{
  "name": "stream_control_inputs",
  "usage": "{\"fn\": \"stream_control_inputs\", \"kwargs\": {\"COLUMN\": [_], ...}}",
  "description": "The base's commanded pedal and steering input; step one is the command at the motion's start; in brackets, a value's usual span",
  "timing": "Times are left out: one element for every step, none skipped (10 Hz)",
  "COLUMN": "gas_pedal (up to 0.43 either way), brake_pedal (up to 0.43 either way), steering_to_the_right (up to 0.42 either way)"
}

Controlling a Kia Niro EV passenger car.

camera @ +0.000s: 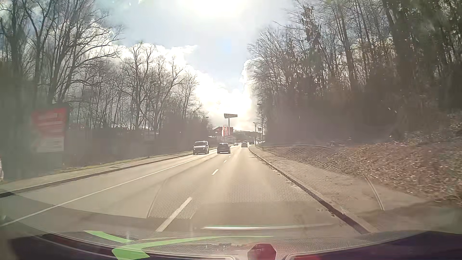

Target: Follow the waypoints while adhering to traffic rules and regulations

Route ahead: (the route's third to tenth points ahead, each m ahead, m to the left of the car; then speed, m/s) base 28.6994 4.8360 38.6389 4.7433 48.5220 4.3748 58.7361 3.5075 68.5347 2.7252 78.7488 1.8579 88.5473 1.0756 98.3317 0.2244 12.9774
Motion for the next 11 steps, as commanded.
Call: {"fn": "stream_control_inputs", "kwargs": {"gas_pedal": [0.248, 0.248, 0.248, 0.248, 0.248, 0.248, 0.248, 0.248, 0.248, 0.248, 0.248], "brake_pedal": [0.0, 0.0, 0.0, 0.0, 0.0, 0.0, 0.0, 0.0, 0.0, 0.0, 0.0], "steering_to_the_right": [0.0, 0.001, 0.0, 0.0, 0.001, 0.001, 0.001, 0.001, 0.001, 0.002, 0.002]}}
